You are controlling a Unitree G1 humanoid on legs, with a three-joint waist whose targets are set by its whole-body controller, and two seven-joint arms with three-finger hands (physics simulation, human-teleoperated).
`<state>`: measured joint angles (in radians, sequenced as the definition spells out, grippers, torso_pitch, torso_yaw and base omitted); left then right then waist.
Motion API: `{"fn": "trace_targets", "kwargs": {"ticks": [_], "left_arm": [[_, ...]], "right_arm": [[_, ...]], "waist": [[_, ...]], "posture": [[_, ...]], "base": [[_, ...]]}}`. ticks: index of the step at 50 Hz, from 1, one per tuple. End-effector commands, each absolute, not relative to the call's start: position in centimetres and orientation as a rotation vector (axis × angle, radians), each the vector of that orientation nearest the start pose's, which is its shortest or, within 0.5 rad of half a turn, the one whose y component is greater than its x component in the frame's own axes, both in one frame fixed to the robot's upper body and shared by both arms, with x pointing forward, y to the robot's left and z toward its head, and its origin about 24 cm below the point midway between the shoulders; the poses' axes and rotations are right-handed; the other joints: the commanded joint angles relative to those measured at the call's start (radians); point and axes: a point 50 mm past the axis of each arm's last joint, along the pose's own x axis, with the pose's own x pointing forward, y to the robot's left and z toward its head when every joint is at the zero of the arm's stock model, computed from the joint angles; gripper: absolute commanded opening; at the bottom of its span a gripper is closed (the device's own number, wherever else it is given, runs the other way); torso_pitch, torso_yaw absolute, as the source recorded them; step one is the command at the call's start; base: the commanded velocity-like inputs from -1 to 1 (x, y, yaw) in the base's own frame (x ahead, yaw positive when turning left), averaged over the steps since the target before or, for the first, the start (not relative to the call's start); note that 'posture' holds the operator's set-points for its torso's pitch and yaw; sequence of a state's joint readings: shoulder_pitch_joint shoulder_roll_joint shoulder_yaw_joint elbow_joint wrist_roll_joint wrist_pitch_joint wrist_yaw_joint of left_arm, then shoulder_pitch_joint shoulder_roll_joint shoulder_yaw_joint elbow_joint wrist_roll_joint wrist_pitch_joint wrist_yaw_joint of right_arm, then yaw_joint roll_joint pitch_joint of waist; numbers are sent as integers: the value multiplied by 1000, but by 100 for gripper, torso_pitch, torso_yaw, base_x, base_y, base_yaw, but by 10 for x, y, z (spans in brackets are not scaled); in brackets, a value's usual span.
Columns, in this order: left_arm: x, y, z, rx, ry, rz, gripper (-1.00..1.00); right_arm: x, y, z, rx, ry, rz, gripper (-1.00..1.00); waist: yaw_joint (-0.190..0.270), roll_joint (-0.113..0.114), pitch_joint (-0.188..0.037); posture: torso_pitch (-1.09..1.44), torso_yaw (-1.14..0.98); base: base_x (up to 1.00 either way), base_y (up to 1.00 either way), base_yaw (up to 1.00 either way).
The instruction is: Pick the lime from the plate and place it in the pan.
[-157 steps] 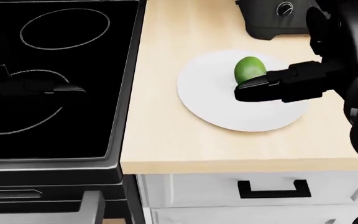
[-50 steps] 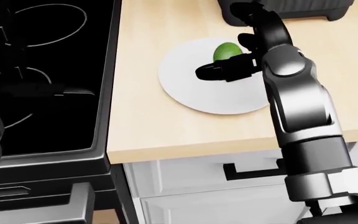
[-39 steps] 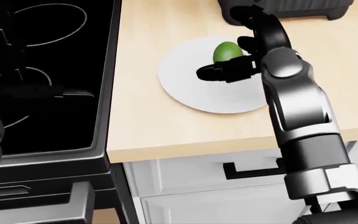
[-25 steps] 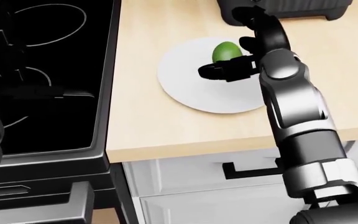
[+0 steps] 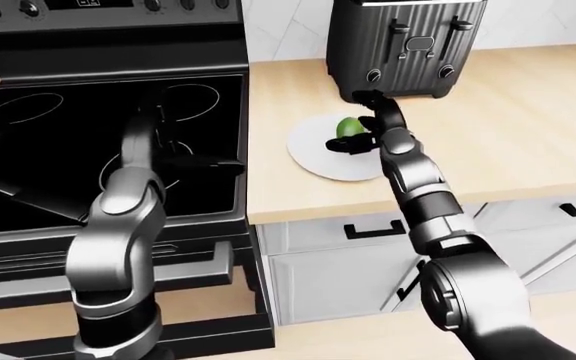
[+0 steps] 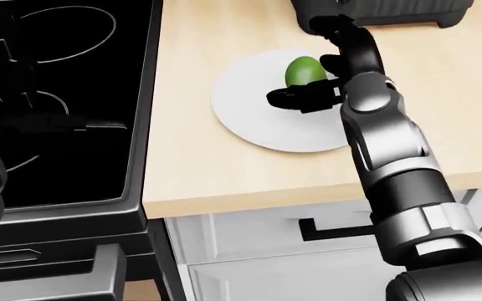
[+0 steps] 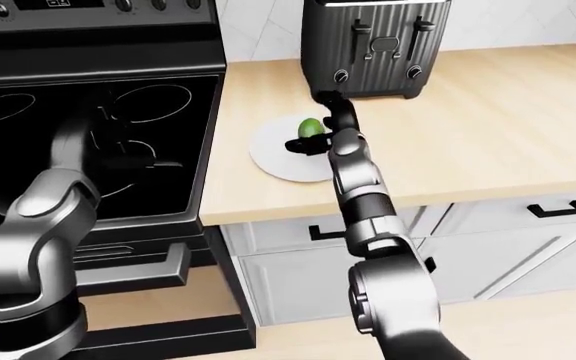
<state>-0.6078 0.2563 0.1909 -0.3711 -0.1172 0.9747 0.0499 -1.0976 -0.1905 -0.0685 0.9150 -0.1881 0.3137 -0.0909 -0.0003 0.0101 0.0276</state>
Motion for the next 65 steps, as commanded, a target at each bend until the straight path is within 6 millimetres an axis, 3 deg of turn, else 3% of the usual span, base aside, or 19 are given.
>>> {"fn": "trace_targets", "kwargs": {"ticks": [1, 54, 65], "left_arm": [[306, 187, 232, 93, -114, 96, 100], [305, 188, 229, 94, -109, 99, 100], [305, 188, 231, 94, -112, 99, 100]], "right_arm": [[422, -147, 206, -373, -4, -112, 47], [423, -140, 202, -491, -36, -135, 4], [424, -140, 225, -504, -60, -138, -6]], "waist": [[0, 1, -30], [0, 3, -32], [0, 3, -29]], "posture": [[0, 0], [0, 0], [0, 0]], "base": [[0, 0, 0], [0, 0, 0], [0, 0, 0]]}}
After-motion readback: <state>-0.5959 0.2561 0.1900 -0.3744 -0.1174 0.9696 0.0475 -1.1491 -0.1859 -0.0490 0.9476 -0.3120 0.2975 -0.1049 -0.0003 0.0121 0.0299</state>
